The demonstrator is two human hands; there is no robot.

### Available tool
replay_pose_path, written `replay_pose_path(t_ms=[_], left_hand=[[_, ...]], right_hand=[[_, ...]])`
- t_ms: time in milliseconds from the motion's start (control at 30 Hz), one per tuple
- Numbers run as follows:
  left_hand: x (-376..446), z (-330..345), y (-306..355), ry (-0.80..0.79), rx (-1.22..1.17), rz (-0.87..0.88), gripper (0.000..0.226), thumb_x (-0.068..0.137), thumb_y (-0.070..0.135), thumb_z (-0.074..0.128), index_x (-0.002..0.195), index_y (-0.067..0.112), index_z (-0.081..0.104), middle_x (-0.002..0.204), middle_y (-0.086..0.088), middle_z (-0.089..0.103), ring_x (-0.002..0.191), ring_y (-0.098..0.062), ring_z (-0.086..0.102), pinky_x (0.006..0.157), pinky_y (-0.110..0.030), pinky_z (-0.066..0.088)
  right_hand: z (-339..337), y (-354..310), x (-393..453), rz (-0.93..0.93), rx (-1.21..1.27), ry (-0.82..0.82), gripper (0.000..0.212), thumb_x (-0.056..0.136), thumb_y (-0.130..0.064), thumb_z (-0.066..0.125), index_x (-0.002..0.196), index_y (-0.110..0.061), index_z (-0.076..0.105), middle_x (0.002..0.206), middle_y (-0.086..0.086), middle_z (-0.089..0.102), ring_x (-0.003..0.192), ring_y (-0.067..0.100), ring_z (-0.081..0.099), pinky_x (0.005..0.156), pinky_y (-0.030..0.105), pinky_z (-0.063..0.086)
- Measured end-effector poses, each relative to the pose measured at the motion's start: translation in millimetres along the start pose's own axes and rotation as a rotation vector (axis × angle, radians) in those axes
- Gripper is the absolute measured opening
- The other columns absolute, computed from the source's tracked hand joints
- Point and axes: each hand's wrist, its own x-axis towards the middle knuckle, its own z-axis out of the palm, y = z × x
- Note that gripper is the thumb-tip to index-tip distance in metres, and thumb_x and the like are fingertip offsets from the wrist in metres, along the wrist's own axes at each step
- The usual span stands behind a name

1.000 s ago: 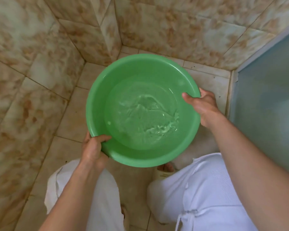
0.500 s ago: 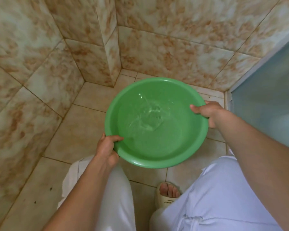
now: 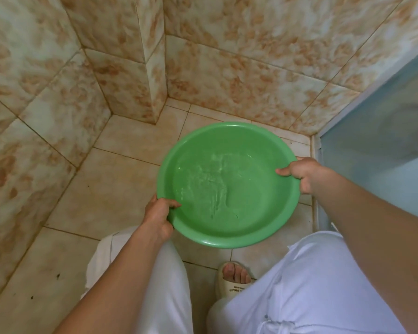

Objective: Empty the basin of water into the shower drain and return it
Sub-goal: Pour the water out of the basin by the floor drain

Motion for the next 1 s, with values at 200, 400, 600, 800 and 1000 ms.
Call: replay_pose_path(t_ms=[200,400,600,800,1000], left_hand=[[9.4,8.1,-7.7,-0.034,0.082,-0.01,0.056,0.078,-0.016,0.051,0.125,0.012,0.06,0.115,-0.016,0.07,0.1,-0.038,0.067,0.076,-0.045,0.059],[12.7,13.0,-14.4,-0.121,0.156,-0.062,0.033,0.085,-0.006,0.054,0.114,0.007,0.064,0.109,-0.012,0.073,0.098,-0.029,0.07,0.063,-0.033,0.059],[11.6,16.7,-22.6,-0.206,0.286,-0.187,0.029,0.09,0.005,0.052,0.117,0.013,0.059,0.113,-0.009,0.069,0.103,-0.027,0.067,0.077,-0.042,0.06],[4.3,31.2,-55.9,-0.086,0.283,-0.291,0.033,0.089,-0.005,0.038,0.108,0.011,0.06,0.108,-0.014,0.068,0.097,-0.03,0.066,0.065,-0.041,0.058],[2.7,36.9,-78.9,-0.032,0.303,-0.322,0.036,0.09,-0.013,0.039,0.113,0.003,0.062,0.102,-0.015,0.069,0.09,-0.03,0.066,0.063,-0.04,0.057]], right_hand=[[-8.1,1.1,3.8,0.003,0.015,0.051,0.034,0.073,0.008,0.073,0.103,0.0,0.06,0.111,0.021,0.067,0.09,0.038,0.067,0.081,0.055,0.056],[-17.2,1.9,8.1,0.006,0.04,0.098,0.046,0.073,0.009,0.073,0.117,-0.001,0.059,0.114,0.021,0.066,0.095,0.04,0.067,0.083,0.058,0.055],[-20.0,5.9,13.7,0.01,0.033,0.143,0.048,0.074,0.009,0.072,0.119,0.0,0.059,0.114,0.022,0.067,0.096,0.04,0.067,0.085,0.058,0.054],[-17.7,6.5,17.6,-0.007,-0.02,0.183,0.049,0.074,0.008,0.073,0.12,0.003,0.057,0.116,0.023,0.065,0.098,0.04,0.066,0.087,0.057,0.053],[-8.7,6.6,20.7,-0.036,-0.094,0.22,0.054,0.074,0.008,0.073,0.125,0.004,0.055,0.121,0.023,0.063,0.103,0.04,0.064,0.089,0.057,0.052]])
